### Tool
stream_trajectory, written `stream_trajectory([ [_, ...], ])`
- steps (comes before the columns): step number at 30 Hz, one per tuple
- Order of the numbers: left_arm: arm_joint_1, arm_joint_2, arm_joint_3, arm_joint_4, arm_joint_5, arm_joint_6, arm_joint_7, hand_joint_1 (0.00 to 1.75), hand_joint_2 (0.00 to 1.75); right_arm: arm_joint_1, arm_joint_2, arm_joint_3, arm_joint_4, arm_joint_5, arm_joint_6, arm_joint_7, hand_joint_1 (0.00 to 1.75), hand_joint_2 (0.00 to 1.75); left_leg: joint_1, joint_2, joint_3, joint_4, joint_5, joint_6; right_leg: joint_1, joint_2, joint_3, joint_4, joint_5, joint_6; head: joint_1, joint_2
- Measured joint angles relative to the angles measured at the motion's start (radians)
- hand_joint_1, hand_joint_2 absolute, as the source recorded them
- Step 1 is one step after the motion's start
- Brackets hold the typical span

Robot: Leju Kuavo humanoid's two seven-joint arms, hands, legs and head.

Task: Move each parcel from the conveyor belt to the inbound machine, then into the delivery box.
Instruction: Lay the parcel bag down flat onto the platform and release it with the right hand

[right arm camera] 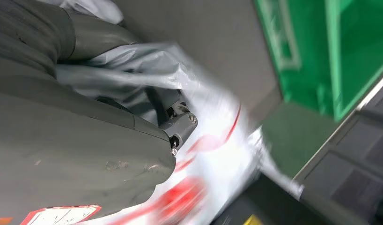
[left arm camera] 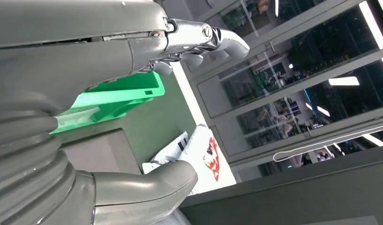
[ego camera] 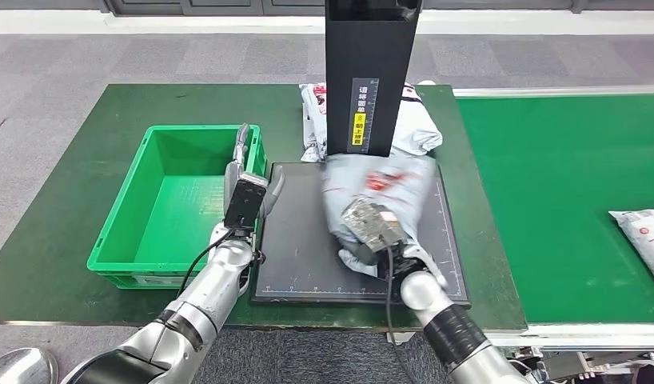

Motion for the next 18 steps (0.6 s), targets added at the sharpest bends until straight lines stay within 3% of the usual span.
stream_trajectory([
  [6, -0.011, -0.006, -0.002, 0.013, 0.012, -0.021, 0.0, 0.0, 1.75, 0.007, 0.01, 0.102, 0.009, -0.027, -0.003, -0.009, 1.75, 1.75, -0.002, 0.0, -0.001, 0.001, 0.0, 0.0, -0.002, 0.0, 0.0, 0.0, 0.0, 0.0, 0.0, 0.0],
  [8, -0.016, -0.008, -0.004, 0.018, 0.013, -0.027, 0.0, 0.0, 1.75, 0.008, 0.01, 0.128, 0.009, -0.027, 0.001, -0.01, 0.88, 1.75, -0.002, 0.0, 0.0, 0.001, 0.0, 0.001, -0.002, 0.0, 0.0, -0.001, 0.0, 0.0, 0.0, 0.0],
  [10, -0.021, -0.011, -0.008, 0.024, 0.013, -0.031, 0.0, 0.0, 1.75, 0.009, 0.01, 0.15, 0.009, -0.025, -0.003, -0.007, 0.01, 0.87, -0.002, 0.0, 0.0, 0.001, 0.0, 0.001, -0.002, 0.0, 0.0, -0.001, 0.0, 0.0, 0.0, 0.0],
  [12, -0.025, -0.014, -0.011, 0.032, 0.012, -0.034, 0.0, 0.0, 1.75, 0.013, 0.01, 0.166, 0.009, -0.015, -0.029, 0.003, 0.0, 0.0, -0.002, 0.0, 0.0, 0.001, 0.0, 0.001, -0.002, 0.0, 0.0, -0.001, 0.0, 0.0, 0.0, 0.0],
  [18, -0.036, -0.012, -0.024, 0.055, -0.01, -0.057, 0.018, 0.0, 1.75, 0.037, 0.005, 0.164, -0.004, -0.001, -0.174, 0.014, 0.0, 0.0, -0.002, 0.0, 0.0, 0.001, 0.0, 0.001, -0.002, 0.0, 0.0, -0.001, 0.0, 0.0, 0.0, 0.0],
])
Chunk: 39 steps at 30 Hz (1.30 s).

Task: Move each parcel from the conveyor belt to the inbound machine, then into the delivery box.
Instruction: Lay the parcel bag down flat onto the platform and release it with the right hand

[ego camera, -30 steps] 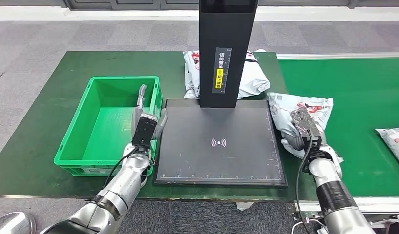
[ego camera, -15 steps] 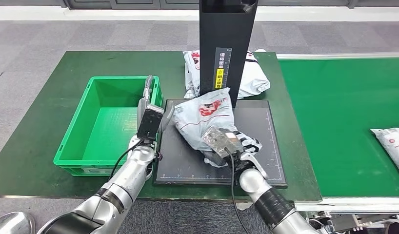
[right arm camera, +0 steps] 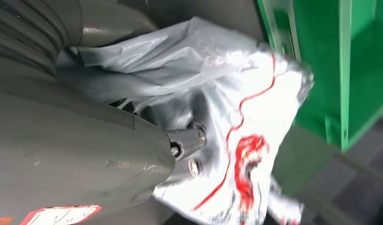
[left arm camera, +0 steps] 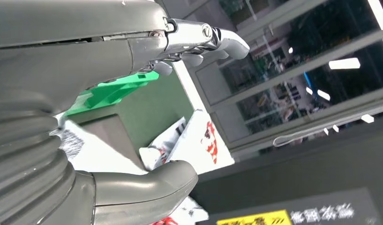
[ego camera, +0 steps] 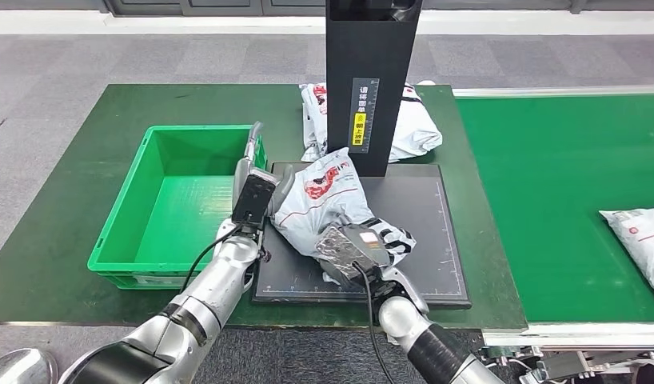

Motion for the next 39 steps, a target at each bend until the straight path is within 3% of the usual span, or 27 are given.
stream_trajectory([
  [5, -0.002, 0.007, -0.016, 0.023, -0.033, -0.026, 0.026, 0.0, 1.75, 0.014, -0.009, -0.037, -0.016, -0.032, -0.02, -0.027, 0.0, 0.0, 0.0, 0.0, 0.0, 0.0, 0.0, 0.0, 0.0, 0.0, 0.0, 0.0, 0.0, 0.0, 0.0, 0.0],
  [12, -0.002, 0.021, -0.046, 0.049, -0.072, -0.052, 0.038, 0.0, 1.75, 0.045, -0.031, -0.103, -0.054, -0.121, 0.052, -0.087, 0.0, 0.0, 0.0, 0.0, 0.0, 0.0, 0.0, 0.0, 0.0, 0.0, 0.0, 0.0, 0.0, 0.0, 0.0, 0.0],
  [21, -0.003, 0.031, -0.068, 0.067, -0.105, -0.083, 0.054, 0.0, 1.75, 0.063, -0.042, -0.147, -0.08, -0.172, 0.084, -0.081, 0.0, 0.0, 0.0, 0.0, 0.0, 0.0, 0.0, 0.0, 0.0, 0.0, 0.0, 0.0, 0.0, 0.0, 0.0, 0.0],
  [29, -0.003, 0.034, -0.098, 0.08, -0.156, -0.138, 0.055, 0.0, 1.75, 0.072, -0.061, -0.237, -0.064, -0.333, 0.318, -0.049, 0.0, 0.0, 0.0, 0.0, 0.0, 0.0, 0.0, 0.0, 0.0, 0.0, 0.0, 0.0, 0.0, 0.0, 0.0, 0.0],
  [36, -0.003, 0.037, -0.105, 0.09, -0.162, -0.139, 0.049, 0.0, 1.75, 0.074, -0.066, -0.282, -0.037, -0.347, 0.357, -0.061, 0.0, 0.0, 0.0, 0.0, 0.0, 0.0, 0.0, 0.0, 0.0, 0.0, 0.0, 0.0, 0.0, 0.0, 0.0, 0.0],
  [39, -0.003, 0.037, -0.111, 0.095, -0.186, -0.133, 0.063, 0.0, 1.75, 0.072, -0.065, -0.31, -0.03, -0.402, 0.408, -0.103, 0.0, 0.0, 0.0, 0.0, 0.0, 0.0, 0.0, 0.0, 0.0, 0.0, 0.0, 0.0, 0.0, 0.0, 0.0, 0.0],
])
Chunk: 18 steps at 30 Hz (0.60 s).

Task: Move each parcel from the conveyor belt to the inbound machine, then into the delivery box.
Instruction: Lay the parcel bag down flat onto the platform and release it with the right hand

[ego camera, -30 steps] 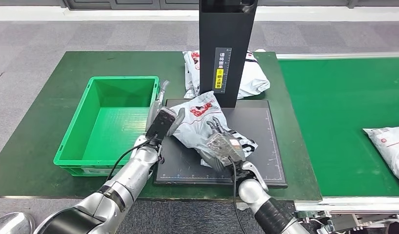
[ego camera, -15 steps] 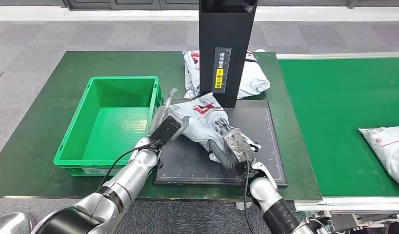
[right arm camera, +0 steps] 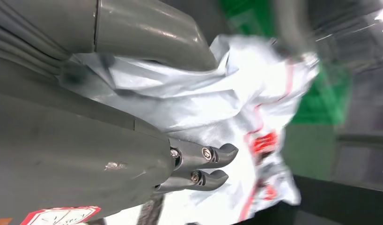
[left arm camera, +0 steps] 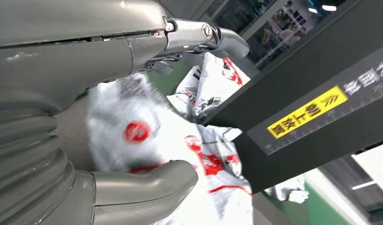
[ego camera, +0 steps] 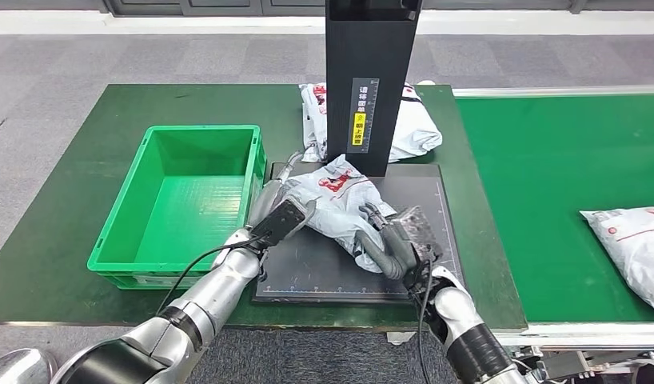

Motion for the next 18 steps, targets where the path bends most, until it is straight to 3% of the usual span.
stream_trajectory([
  [2, -0.001, 0.0, -0.006, 0.006, -0.023, 0.011, 0.016, 0.0, 1.75, -0.007, 0.004, -0.03, 0.002, -0.016, 0.003, -0.039, 0.0, 0.0, 0.0, 0.0, 0.0, 0.0, 0.0, 0.0, 0.0, 0.0, 0.0, 0.0, 0.0, 0.0, 0.0, 0.0],
  [8, -0.011, -0.002, -0.023, 0.033, -0.073, 0.029, 0.043, 0.0, 1.75, -0.033, 0.017, -0.11, -0.026, 0.054, -0.147, -0.114, 0.0, 0.0, 0.0, 0.0, 0.0, 0.0, 0.0, 0.0, 0.0, 0.0, 0.0, 0.0, 0.0, 0.0, 0.0, 0.0],
  [18, -0.017, -0.006, -0.038, 0.056, -0.117, 0.032, 0.047, 0.0, 1.75, 0.012, 0.017, -0.184, -0.118, -0.07, -0.108, -0.137, 0.0, 0.0, 0.0, 0.0, 0.0, 0.0, 0.0, 0.0, 0.0, 0.0, 0.0, 0.0, 0.0, 0.0, 0.0, 0.0],
])
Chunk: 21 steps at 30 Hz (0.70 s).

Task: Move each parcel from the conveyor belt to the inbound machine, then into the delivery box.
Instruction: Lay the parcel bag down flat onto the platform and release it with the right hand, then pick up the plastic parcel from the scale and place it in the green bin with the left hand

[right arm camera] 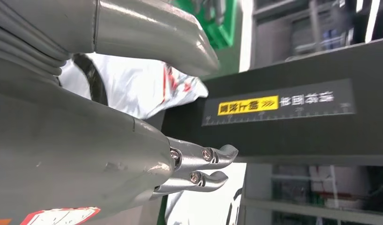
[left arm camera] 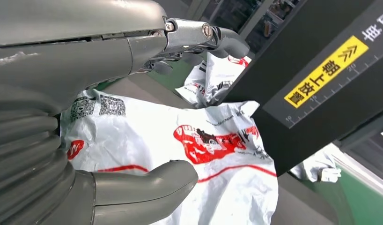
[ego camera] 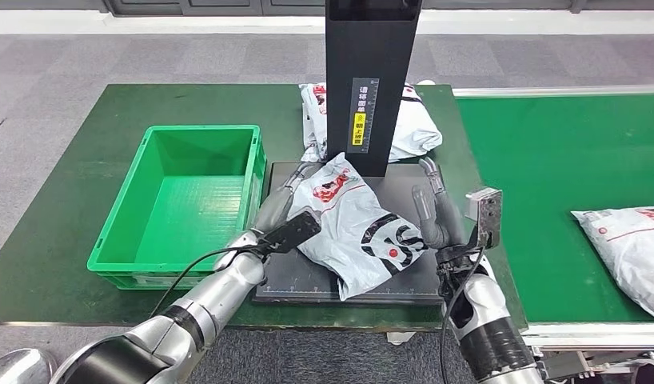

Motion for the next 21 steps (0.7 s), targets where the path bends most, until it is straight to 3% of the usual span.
stream_trajectory([
  [7, 0.0, -0.002, -0.002, 0.005, -0.006, 0.003, 0.002, 0.0, 1.75, 0.011, 0.0, -0.01, -0.01, -0.017, 0.001, -0.007, 0.0, 0.0, 0.0, 0.0, 0.0, 0.0, 0.0, 0.0, 0.0, 0.0, 0.0, 0.0, 0.0, 0.0, 0.0, 0.0],
  [13, 0.0, -0.001, -0.054, 0.022, -0.2, 0.136, 0.096, 0.0, 1.75, 0.011, 0.0, -0.011, -0.015, 0.037, -0.138, -0.014, 0.0, 0.0, 0.0, 0.0, 0.0, 0.0, 0.0, 0.0, 0.0, 0.0, 0.0, 0.0, 0.0, 0.0, 0.0, 0.0],
  [17, 0.0, 0.003, -0.136, 0.049, -0.404, 0.242, 0.21, 1.75, 1.75, 0.01, -0.001, -0.013, -0.002, 0.022, -0.145, -0.013, 0.0, 0.0, 0.0, 0.0, 0.0, 0.0, 0.0, 0.0, 0.0, 0.0, 0.0, 0.0, 0.0, 0.0, 0.0, 0.0],
  [21, 0.003, 0.008, -0.239, 0.079, -0.571, 0.231, 0.303, 1.75, 1.75, -0.009, -0.002, -0.013, 0.046, 0.005, -0.135, -0.017, 0.0, 0.0, 0.0, 0.0, 0.0, 0.0, 0.0, 0.0, 0.0, 0.0, 0.0, 0.0, 0.0, 0.0, 0.0, 0.0],
])
